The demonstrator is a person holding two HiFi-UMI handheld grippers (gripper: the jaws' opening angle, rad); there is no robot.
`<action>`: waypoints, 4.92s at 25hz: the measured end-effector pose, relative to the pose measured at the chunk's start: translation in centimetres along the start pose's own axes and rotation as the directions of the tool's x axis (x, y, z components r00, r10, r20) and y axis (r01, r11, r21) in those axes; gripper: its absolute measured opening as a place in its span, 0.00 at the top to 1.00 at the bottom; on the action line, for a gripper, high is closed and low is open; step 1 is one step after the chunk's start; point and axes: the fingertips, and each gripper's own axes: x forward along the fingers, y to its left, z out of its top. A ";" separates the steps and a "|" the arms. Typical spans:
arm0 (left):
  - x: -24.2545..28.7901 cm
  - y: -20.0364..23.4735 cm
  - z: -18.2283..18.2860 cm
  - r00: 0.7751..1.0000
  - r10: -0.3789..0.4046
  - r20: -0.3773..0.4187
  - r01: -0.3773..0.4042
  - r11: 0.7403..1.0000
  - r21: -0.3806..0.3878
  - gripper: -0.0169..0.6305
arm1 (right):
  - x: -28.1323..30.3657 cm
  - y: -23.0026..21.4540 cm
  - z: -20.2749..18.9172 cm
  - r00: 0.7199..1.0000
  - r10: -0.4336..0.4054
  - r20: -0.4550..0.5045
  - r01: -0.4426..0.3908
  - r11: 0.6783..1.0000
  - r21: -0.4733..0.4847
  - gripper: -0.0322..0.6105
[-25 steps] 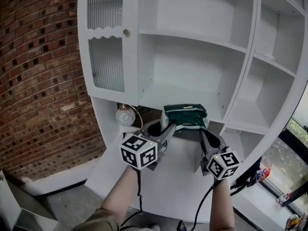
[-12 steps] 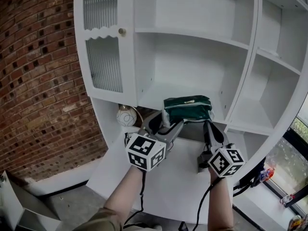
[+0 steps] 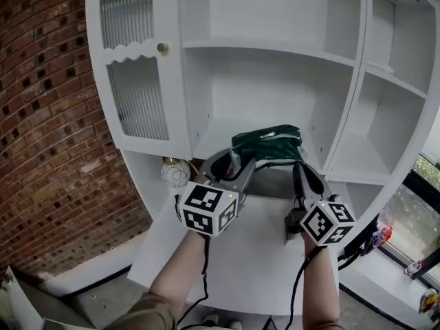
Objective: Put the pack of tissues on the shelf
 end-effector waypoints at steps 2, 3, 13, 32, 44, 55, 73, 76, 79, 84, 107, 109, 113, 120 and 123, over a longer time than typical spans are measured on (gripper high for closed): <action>0.7 0.7 0.5 1.000 -0.012 -0.021 0.013 1.000 0.029 0.71 | 0.6 0.2 0.1 0.999 -0.015 -0.036 0.014 0.999 -0.049 0.95; 1.1 1.1 0.8 0.999 -0.015 -0.032 0.016 0.999 0.044 0.71 | 1.1 0.2 0.1 0.998 -0.020 -0.056 0.017 0.998 -0.065 0.95; 5.1 4.0 -0.1 0.985 -0.002 -0.172 0.035 0.982 0.186 0.73 | 4.3 -0.6 -1.6 0.970 -0.110 -0.218 0.064 0.976 -0.208 0.95; 10.2 7.2 -1.6 0.960 0.021 -0.281 0.046 0.972 0.230 0.75 | 9.9 -3.2 -2.7 0.865 -0.221 -0.451 0.047 0.930 -0.365 0.95; 11.0 7.2 -4.9 0.931 0.024 -0.364 0.057 0.976 0.209 0.75 | 9.8 -4.4 -5.2 0.809 -0.266 -0.525 0.051 0.920 -0.389 0.95; 11.1 7.9 -6.3 0.911 0.085 -0.403 0.042 0.955 0.295 0.65 | 9.9 -4.8 -6.2 0.756 -0.290 -0.587 0.028 0.910 -0.413 0.94; 10.8 9.0 -6.4 0.916 0.094 -0.390 0.032 0.952 0.304 0.51 | 10.2 -4.6 -5.8 0.808 -0.298 -0.507 0.061 0.900 -0.432 0.76; 10.7 9.0 -6.4 0.917 0.088 -0.389 0.036 0.953 0.301 0.51 | 10.1 -4.7 -5.6 0.816 -0.304 -0.492 0.081 0.903 -0.423 0.76; 10.6 8.9 -6.5 0.917 0.078 -0.390 0.040 0.957 0.287 0.51 | 10.1 -4.7 -5.3 0.824 -0.305 -0.477 0.094 0.905 -0.416 0.76; 10.4 8.9 -6.2 0.923 0.061 -0.379 0.041 0.966 0.256 0.51 | 10.3 -4.6 -4.6 0.853 -0.293 -0.433 0.117 0.914 -0.388 0.74; 3.2 4.9 -2.7 0.982 -0.005 -0.188 0.037 0.985 0.167 0.73 | 4.5 0.3 -1.6 0.966 -0.214 -0.143 0.162 0.938 -0.307 0.73; 2.3 4.8 -2.8 0.984 0.008 -0.175 0.022 0.986 0.165 0.77 | 3.8 0.8 -2.1 0.968 -0.201 -0.147 0.151 0.943 -0.298 0.76; 0.4 4.4 -3.5 0.987 0.027 -0.161 -0.005 0.991 0.136 0.80 | 2.7 1.8 -3.0 0.970 -0.187 -0.156 0.133 0.944 -0.302 0.80; -2.2 2.9 -4.0 0.994 0.045 -0.095 -0.041 0.998 0.040 0.89 | 0.7 3.6 -3.1 0.973 -0.200 -0.113 0.150 0.925 -0.350 0.91; -2.8 2.3 -4.0 0.996 0.048 -0.075 -0.047 0.999 0.019 0.95 | 0.0 3.6 -4.0 0.965 -0.229 -0.128 0.175 0.925 -0.337 0.92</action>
